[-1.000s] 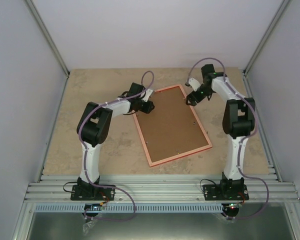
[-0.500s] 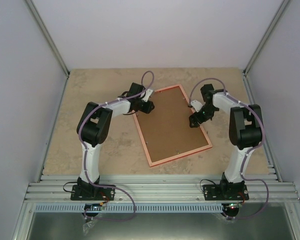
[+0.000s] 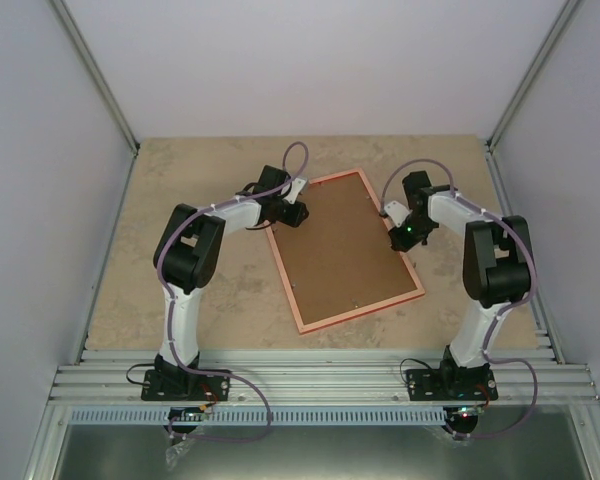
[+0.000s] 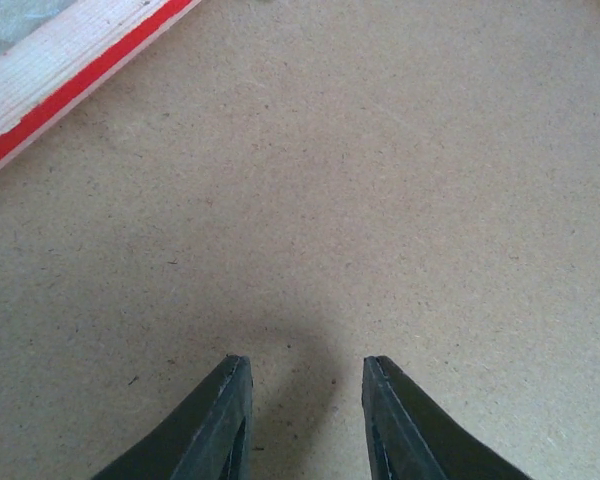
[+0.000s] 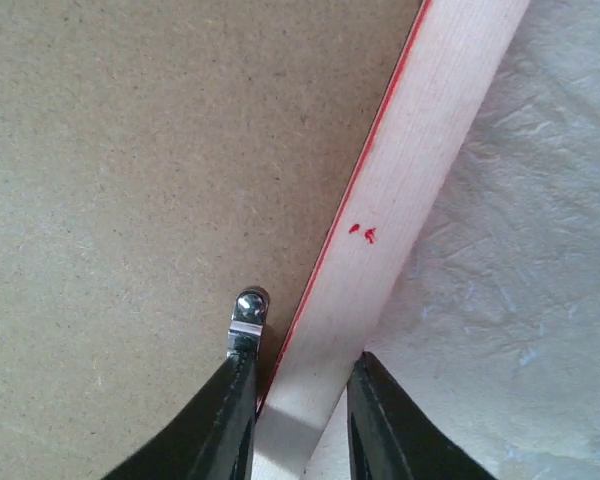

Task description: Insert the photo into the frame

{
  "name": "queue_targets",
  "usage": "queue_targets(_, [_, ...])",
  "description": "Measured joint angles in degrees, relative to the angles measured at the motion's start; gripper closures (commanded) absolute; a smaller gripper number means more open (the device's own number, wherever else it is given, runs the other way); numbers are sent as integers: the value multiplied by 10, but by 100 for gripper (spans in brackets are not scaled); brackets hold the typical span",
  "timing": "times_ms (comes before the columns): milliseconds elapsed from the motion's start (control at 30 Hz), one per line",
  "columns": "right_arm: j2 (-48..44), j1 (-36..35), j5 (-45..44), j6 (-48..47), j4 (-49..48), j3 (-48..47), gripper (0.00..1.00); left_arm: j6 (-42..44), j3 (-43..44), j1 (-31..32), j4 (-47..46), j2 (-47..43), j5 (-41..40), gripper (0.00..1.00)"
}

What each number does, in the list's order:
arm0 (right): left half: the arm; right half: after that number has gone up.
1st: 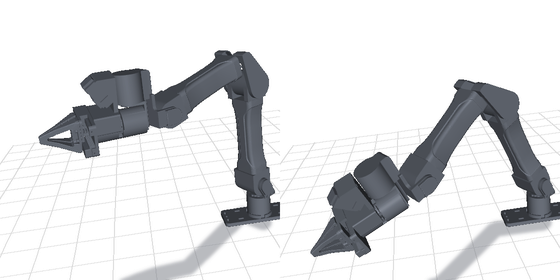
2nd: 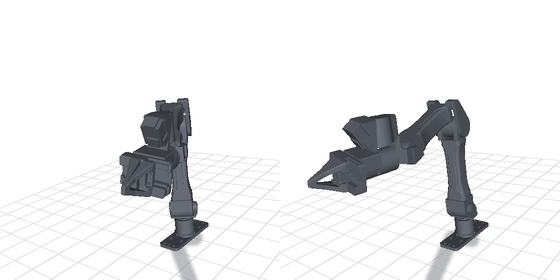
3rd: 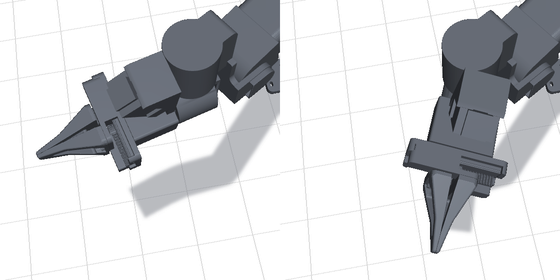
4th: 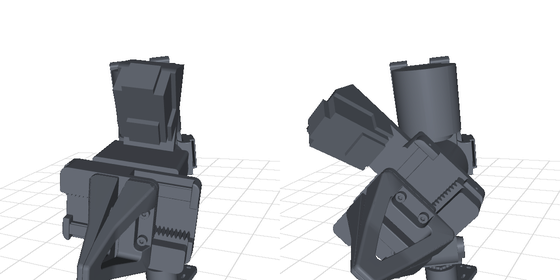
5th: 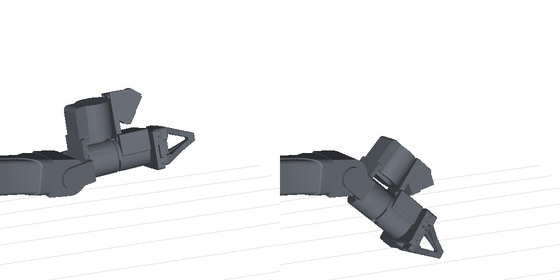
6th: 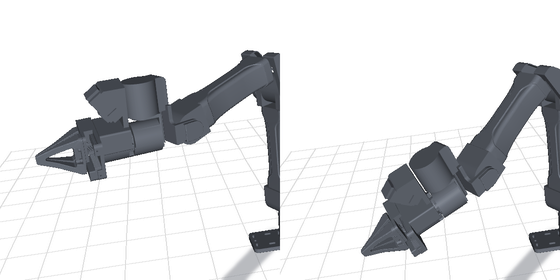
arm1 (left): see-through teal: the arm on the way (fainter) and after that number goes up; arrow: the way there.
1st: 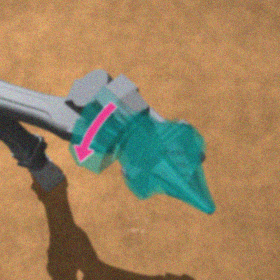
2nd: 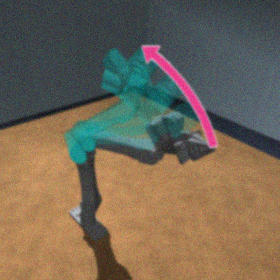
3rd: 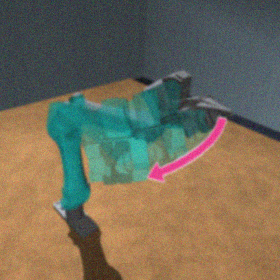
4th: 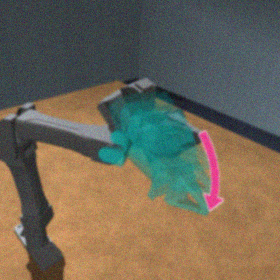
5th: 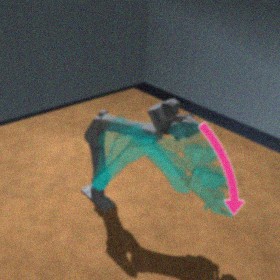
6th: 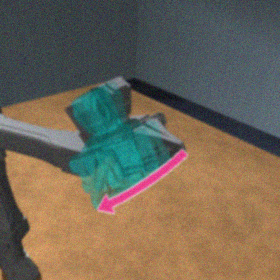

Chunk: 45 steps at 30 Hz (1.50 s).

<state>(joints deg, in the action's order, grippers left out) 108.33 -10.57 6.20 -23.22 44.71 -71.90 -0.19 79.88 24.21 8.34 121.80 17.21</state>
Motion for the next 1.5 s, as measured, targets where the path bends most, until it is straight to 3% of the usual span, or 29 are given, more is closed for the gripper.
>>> queue_targets(100, [-2,-1,-12,6,-4,1,88,0,0,0,2,0,0,66])
queue_targets(200, [0,2,-20,12,-20,-2,89,0,0,0,4,-1,0,67])
queue_targets(533, [0,2,-5,14,-21,-3,59,0,0,0,4,-1,0,66])
queue_targets(967, [10,-2,20,2,-8,-12,50,0,0,-1,5,-1,0,66])
queue_targets(1100, [19,-1,28,9,1,-24,55,0,0,-1,5,-1,-2,66])
queue_targets(1367, [20,0,4,20,-6,-24,84,0,0,-1,5,-1,-3,66])
queue_targets(1500, [17,0,-3,29,-8,-21,93,0,0,-1,5,-1,-4,66])
